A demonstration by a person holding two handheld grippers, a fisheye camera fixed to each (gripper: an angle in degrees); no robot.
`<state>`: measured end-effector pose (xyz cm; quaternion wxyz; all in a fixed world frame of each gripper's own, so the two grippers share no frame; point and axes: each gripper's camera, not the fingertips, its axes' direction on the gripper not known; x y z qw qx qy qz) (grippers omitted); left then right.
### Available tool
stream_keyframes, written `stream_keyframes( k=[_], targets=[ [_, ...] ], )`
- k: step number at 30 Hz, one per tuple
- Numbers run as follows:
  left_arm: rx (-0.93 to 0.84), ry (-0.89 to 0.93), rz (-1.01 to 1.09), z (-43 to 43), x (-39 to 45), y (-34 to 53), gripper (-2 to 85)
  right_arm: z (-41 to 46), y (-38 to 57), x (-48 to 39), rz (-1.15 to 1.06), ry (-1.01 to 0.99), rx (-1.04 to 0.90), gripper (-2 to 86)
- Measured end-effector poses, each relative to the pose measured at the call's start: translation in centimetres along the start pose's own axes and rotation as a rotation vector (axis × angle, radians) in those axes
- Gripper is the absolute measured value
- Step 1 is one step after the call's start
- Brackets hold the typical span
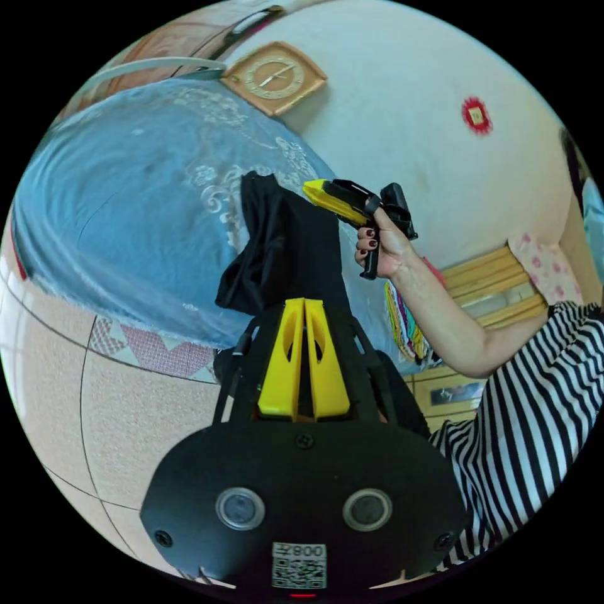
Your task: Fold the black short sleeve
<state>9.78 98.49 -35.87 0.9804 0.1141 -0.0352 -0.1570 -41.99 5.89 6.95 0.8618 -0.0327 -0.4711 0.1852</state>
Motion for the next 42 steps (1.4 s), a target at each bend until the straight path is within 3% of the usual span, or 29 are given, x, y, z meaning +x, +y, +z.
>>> stream_keyframes(
  k=[7, 17, 23, 27, 34, 42],
  targets=[
    [-0.068, -0.095, -0.123, 2.4, -2.4, -0.5, 0.1, 6.3, -0.8, 1.3, 0.035, 0.033, -0.203, 0.2],
    [0.002, 0.039, -0.147, 0.1, -3.9, 2.1, 0.2, -0.4, 6.6, 1.8, -0.028, 0.024, -0.091, 0.0],
    [-0.057, -0.027, -0.230, 1.1, -6.3, 2.4, 0.4, 0.6, 14.5, 6.4, 0.126, 0.069, -0.243, 0.2],
    [-0.034, -0.018, -0.208, -0.1, -6.0, 2.8, 0.7, -2.1, 17.9, 6.9, 0.106, 0.030, -0.159, 0.5],
    [-0.012, 0.196, -0.340, -1.7, -9.3, 7.0, 5.3, -8.4, 27.1, 11.3, 0.289, 0.004, 0.017, 4.7],
    [-0.049, 0.380, -0.426, 0.6, -10.8, 9.2, 8.1, -5.7, 32.2, 15.3, 0.409, -0.186, 0.033, 7.4]
  ],
)
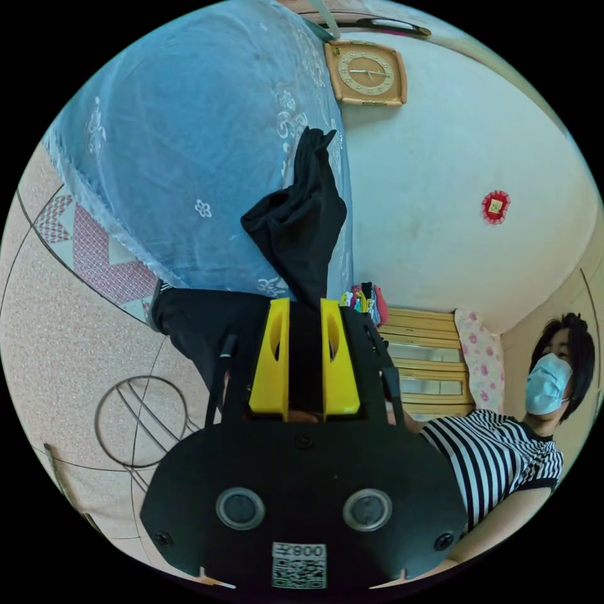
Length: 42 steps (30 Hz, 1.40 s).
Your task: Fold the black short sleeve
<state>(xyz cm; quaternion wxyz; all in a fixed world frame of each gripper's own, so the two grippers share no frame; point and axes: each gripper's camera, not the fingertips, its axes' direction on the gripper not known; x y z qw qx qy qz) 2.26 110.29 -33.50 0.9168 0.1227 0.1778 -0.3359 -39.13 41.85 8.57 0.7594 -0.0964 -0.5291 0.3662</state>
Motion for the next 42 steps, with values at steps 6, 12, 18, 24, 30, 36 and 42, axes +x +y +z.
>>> stream_keyframes(
  k=[6, 12, 18, 24, 30, 36, 42],
  targets=[
    [-0.066, 0.027, -0.014, 1.7, -1.0, -0.4, 9.2, -0.1, 0.9, 3.0, 0.037, -0.054, 0.005, 4.1],
    [-0.075, 0.062, -0.046, 2.3, -2.5, -0.8, 9.6, -1.1, 2.2, 4.2, 0.003, -0.138, 0.017, 1.9],
    [-0.038, 0.168, -0.083, 1.9, -4.3, -1.1, 11.0, -2.9, 3.3, 3.6, -0.074, -0.213, 0.049, 1.2],
    [0.055, 0.336, -0.181, 2.0, -7.2, -1.9, 12.2, -3.1, 4.1, 4.6, -0.078, -0.222, 0.056, 1.0],
    [0.133, 0.388, -0.212, 1.9, -8.2, -2.9, 6.8, -3.3, 4.7, 6.1, -0.072, -0.202, 0.056, 1.5],
    [0.137, 0.368, -0.189, 1.3, -7.4, -3.3, 5.2, -3.1, 5.9, 10.2, 0.005, -0.149, 0.063, 4.4],
    [0.134, 0.394, -0.180, 1.2, -6.8, -3.9, 5.2, -2.1, 6.8, 13.7, 0.078, -0.227, 0.104, 7.7]
  ],
)
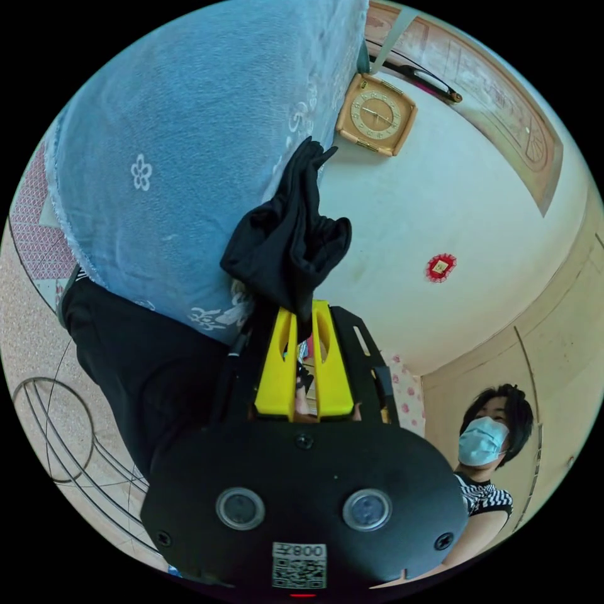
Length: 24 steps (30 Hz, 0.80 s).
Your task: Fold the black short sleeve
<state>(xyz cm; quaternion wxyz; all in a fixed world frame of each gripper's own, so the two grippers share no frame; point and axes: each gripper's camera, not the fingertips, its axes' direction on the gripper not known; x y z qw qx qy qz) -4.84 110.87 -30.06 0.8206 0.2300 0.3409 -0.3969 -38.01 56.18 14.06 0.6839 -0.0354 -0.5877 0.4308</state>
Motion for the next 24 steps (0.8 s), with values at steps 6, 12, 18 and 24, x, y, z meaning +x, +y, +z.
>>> stream_keyframes(
  k=[6, 12, 18, 24],
  targets=[
    [-0.004, -0.001, -0.002, 0.0, 0.4, -0.4, 5.2, 1.3, -0.3, 1.7, 0.021, -0.028, -0.005, 8.4],
    [0.003, 0.009, -0.002, -0.2, 0.5, -0.8, 5.2, 2.5, -0.5, 2.4, 0.019, -0.044, -0.012, 8.1],
    [0.002, 0.014, -0.007, 0.0, 0.8, -1.1, 5.3, 1.9, 0.6, 3.3, 0.036, -0.029, -0.005, 9.2],
    [-0.002, 0.031, -0.011, 0.5, 0.9, -1.5, 5.3, 2.8, 0.8, 4.5, 0.061, -0.071, -0.012, 10.9]
  ],
)
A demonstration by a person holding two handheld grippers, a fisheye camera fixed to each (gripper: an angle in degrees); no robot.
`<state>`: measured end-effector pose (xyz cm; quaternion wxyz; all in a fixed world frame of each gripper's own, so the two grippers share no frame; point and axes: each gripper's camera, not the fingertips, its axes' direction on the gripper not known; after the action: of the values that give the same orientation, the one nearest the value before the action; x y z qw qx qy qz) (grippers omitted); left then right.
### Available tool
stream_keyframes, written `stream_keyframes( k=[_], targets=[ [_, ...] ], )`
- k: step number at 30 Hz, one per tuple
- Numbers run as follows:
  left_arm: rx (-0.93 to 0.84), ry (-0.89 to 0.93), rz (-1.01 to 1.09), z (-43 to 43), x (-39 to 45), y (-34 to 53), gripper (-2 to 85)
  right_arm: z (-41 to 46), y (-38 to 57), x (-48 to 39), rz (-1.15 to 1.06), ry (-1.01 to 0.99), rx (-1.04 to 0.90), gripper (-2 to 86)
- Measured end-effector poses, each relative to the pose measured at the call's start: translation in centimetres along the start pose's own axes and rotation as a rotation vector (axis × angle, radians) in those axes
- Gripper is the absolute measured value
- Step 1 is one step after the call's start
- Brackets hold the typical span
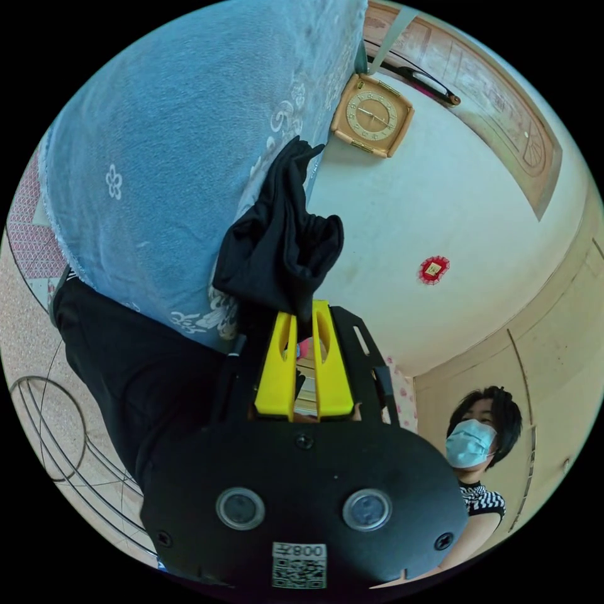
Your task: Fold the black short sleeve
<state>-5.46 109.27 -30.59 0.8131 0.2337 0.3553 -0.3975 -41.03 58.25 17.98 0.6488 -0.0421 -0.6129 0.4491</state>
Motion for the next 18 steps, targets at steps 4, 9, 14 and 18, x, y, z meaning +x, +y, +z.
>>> stream_keyframes(
  k=[4, 9, 14, 18],
  targets=[
    [-0.001, -0.007, 0.000, 0.2, 0.2, -0.2, 5.2, 1.0, -0.8, 0.5, 0.015, -0.077, -0.004, 10.3],
    [-0.006, -0.014, -0.003, 0.5, 0.2, -0.5, 5.3, 1.5, -1.2, 1.0, 0.036, -0.153, 0.008, 7.4],
    [-0.013, -0.054, -0.007, 0.7, -0.2, -0.7, 5.6, 0.8, -0.8, 0.5, 0.007, -0.221, 0.048, 2.9],
    [0.010, -0.072, -0.035, 0.5, -1.1, -0.3, 6.2, -0.4, -0.1, -0.9, -0.032, -0.237, 0.084, 1.9]
  ],
)
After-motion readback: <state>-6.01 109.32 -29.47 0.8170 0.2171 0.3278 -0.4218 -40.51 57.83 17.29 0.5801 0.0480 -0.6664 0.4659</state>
